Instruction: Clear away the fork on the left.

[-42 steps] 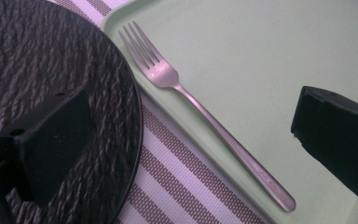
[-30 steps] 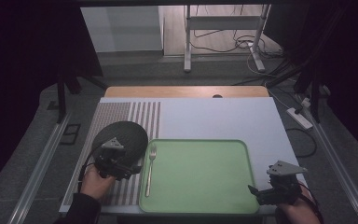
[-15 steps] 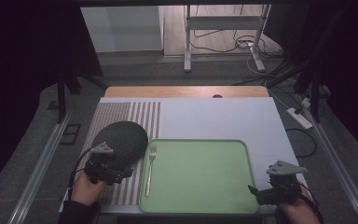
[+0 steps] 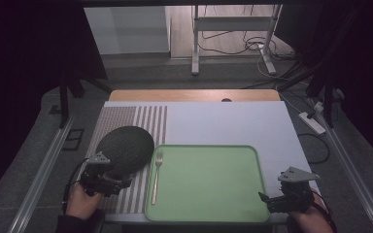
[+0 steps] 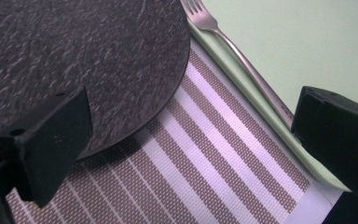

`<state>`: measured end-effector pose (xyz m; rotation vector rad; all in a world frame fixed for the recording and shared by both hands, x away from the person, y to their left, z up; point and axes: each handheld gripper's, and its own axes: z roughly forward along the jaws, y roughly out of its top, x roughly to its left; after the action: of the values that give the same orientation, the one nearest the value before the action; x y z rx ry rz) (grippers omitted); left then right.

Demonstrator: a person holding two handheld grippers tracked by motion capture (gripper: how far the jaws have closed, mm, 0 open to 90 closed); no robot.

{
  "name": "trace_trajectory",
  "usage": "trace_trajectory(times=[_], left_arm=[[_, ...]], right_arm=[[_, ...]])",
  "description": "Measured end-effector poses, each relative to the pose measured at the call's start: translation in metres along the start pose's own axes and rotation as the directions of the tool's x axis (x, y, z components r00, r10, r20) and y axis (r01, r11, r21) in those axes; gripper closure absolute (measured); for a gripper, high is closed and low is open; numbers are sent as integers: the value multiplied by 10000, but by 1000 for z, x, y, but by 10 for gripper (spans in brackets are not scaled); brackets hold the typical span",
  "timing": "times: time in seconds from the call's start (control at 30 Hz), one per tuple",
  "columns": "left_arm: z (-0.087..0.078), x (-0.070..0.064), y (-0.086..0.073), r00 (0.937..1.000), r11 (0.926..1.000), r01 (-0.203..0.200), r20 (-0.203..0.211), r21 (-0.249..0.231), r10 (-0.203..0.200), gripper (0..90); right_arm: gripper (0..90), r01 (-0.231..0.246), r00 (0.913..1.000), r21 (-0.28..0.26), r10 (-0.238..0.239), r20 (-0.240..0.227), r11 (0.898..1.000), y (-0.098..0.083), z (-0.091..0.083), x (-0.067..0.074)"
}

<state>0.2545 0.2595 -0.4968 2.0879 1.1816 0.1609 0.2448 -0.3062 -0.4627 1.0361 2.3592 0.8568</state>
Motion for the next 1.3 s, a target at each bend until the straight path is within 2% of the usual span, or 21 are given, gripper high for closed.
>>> trace_trajectory(times=[0.8,1.3], left_arm=[[-19,3,-17,9984,9993,280,-493,-254,-292,0],[-27,6,-26,9965,9983,482,-660,-342,-504,0]], right_arm=[[0,-64,10000,14,63,54,10000,0,0,0],[0,-103,9999,-25,103,41,9999,0,0,-1]])
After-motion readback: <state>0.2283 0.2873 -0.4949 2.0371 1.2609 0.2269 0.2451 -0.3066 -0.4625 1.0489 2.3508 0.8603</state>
